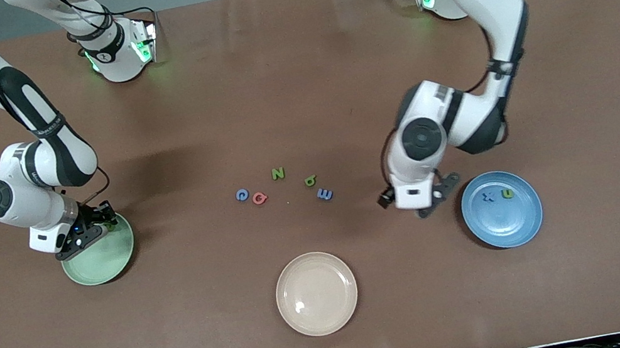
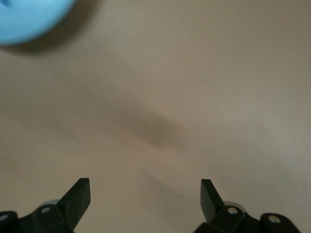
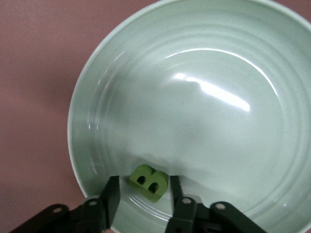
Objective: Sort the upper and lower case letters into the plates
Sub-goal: 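Grasp the blue m with the left gripper while the right gripper returns, then grasp the blue c with the right gripper while the left gripper drops the m, then place the blue c on the green plate with the right gripper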
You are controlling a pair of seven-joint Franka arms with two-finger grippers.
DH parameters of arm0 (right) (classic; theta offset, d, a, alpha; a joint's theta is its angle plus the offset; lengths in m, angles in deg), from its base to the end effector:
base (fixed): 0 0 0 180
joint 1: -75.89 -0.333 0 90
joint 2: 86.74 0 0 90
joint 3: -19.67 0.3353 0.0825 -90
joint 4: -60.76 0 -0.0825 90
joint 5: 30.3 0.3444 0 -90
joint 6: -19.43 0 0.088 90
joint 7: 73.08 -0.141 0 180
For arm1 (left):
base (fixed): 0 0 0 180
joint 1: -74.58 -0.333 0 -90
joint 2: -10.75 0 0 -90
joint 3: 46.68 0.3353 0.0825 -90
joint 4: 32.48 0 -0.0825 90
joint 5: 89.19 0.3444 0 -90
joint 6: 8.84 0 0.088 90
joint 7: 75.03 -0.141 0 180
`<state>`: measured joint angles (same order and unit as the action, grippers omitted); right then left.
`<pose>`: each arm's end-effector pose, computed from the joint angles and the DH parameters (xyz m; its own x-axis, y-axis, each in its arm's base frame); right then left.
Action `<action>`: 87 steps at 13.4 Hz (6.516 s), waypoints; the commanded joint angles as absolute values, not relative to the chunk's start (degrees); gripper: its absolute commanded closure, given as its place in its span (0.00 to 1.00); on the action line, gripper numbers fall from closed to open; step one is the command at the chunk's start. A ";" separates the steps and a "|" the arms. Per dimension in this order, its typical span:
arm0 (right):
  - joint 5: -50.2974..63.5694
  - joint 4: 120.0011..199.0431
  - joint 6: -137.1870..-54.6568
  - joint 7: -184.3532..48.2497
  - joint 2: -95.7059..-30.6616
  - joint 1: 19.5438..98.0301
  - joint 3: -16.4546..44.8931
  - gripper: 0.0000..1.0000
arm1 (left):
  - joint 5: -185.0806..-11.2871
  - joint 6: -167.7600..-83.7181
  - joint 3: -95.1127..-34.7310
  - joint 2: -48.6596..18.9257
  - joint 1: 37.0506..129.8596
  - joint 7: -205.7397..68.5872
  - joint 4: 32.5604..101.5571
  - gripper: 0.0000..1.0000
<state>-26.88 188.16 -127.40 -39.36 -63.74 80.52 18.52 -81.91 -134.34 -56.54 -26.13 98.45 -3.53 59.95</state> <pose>0.5252 -0.0531 0.2045 0.9044 0.4248 -0.0400 0.4226 -0.9048 -0.0527 0.5656 -0.3503 0.2555 0.8172 0.5760 -0.0211 0.5745 -0.8169 -0.0510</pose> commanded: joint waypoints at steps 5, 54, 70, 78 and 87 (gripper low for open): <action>-24.94 180.48 -110.14 -45.62 -68.28 77.39 18.79 0.01 | -81.28 -137.51 -55.91 -37.84 106.12 15.91 46.02 0.08; -25.02 174.85 -121.01 -95.06 -56.33 43.01 18.70 0.00 | -76.98 -123.97 -53.01 -28.46 91.92 2.88 52.41 0.98; -25.46 173.70 -125.84 -94.70 -53.16 43.45 18.70 0.27 | -78.12 -132.68 -56.95 -27.04 78.36 -10.63 59.63 0.01; -25.38 173.88 -125.32 -94.88 -52.99 43.54 18.70 0.51 | -78.12 -133.55 -64.88 -29.14 86.43 7.92 57.27 0.11; -25.46 174.32 -122.53 -93.05 -57.10 45.99 18.26 0.84 | -77.68 -140.85 -64.35 -36.96 103.74 13.30 49.19 0.24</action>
